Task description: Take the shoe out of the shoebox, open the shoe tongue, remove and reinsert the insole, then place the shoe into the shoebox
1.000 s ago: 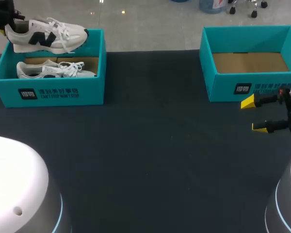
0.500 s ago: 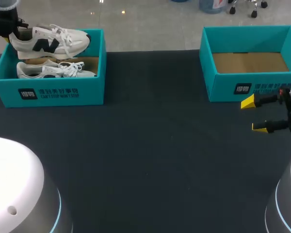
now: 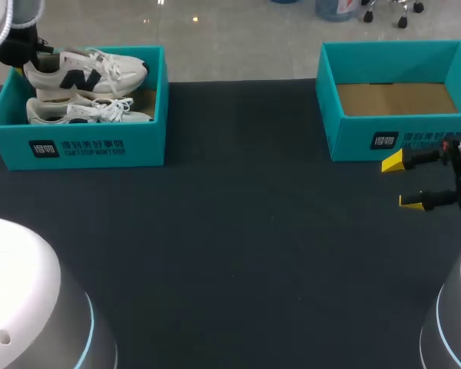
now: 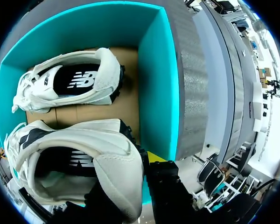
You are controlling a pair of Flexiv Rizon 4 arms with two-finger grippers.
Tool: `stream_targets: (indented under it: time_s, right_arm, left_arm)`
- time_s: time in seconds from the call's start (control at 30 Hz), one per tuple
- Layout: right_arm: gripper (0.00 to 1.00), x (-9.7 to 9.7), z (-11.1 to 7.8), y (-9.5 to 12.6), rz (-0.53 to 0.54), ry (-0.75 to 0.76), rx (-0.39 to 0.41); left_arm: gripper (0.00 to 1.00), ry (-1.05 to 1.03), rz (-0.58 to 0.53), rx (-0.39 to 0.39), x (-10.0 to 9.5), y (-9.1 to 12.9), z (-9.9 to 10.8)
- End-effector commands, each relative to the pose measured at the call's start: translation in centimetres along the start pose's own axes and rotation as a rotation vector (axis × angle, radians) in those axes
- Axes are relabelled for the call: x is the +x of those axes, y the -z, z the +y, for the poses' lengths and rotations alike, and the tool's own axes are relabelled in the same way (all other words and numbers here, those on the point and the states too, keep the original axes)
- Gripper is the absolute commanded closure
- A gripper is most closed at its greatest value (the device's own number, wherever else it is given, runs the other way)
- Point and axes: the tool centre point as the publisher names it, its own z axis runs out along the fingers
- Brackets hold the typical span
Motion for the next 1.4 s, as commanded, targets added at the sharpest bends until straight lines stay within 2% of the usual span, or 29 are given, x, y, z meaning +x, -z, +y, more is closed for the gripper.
stream_targets:
  time_s: [0.03,0.37,0.7,0.73,0.77,0.8,0.87,1.03,1.07,1.1,1.4]
  right_arm:
    - [0.00,0.0,-0.1,0.0,-0.004,-0.002,-0.002]
    - [0.00,0.0,-0.1,0.0,-0.004,-0.002,-0.002]
    - [0.00,0.0,-0.1,0.0,-0.004,-0.002,-0.002]
    - [0.00,0.0,-0.1,0.0,-0.004,-0.002,-0.002]
    - [0.00,0.0,-0.1,0.0,-0.004,-0.002,-0.002]
    - [0.00,0.0,-0.1,0.0,-0.004,-0.002,-0.002]
    - [0.00,0.0,-0.1,0.0,-0.004,-0.002,-0.002]
    - [0.00,0.0,-0.1,0.0,-0.004,-0.002,-0.002]
    - [0.00,0.0,-0.1,0.0,-0.004,-0.002,-0.002]
    - [0.00,0.0,-0.1,0.0,-0.004,-0.002,-0.002]
    - [0.00,0.0,-0.1,0.0,-0.004,-0.002,-0.002]
  left_arm:
    - [1.00,-0.001,-0.003,0.017,-0.4,-2.2,1.4]
    - [1.00,0.000,-0.007,0.041,-1.2,-4.7,2.3]
    - [1.00,-0.015,0.013,0.072,-2.1,-6.0,1.6]
    - [0.90,-0.016,0.011,0.072,-2.1,-5.8,1.5]
    - [0.66,-0.019,0.007,0.069,-2.1,-5.5,1.3]
    - [0.55,-0.021,0.004,0.068,-2.1,-5.2,1.2]
    - [0.51,-0.022,0.000,0.064,-2.2,-4.9,1.0]
    - [0.09,-0.007,-0.035,0.052,-2.1,-3.2,0.6]
    - [0.04,0.000,-0.039,0.048,-2.1,-2.7,0.6]
    - [0.00,0.002,-0.051,0.043,-2.1,-2.2,0.5]
    - [0.03,0.056,-0.122,0.013,-2.6,3.6,-0.9]
